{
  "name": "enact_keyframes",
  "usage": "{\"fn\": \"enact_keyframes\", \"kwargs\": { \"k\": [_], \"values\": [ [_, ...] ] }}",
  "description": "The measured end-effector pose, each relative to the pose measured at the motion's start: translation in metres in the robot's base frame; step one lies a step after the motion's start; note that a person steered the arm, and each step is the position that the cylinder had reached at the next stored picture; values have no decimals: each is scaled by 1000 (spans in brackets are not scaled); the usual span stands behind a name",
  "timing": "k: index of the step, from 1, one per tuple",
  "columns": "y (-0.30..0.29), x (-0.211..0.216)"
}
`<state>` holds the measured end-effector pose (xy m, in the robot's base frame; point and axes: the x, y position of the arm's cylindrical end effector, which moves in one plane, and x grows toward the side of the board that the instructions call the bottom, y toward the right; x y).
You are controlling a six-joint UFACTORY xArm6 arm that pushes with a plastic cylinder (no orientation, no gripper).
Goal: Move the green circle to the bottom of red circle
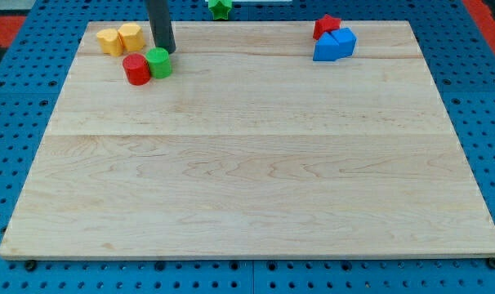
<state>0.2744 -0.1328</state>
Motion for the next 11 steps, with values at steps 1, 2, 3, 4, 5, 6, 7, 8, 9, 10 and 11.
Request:
{"fn": "enact_keyframes", "kwargs": {
  "k": [1,2,3,4,5,6,7,8,9,10,11],
  "values": [
    [14,23],
    [27,38],
    [39,41],
    [29,20],
    [25,1],
    [3,2],
    [7,25],
    [10,46],
    [16,69],
    [14,94],
    [1,60]
  ]
}}
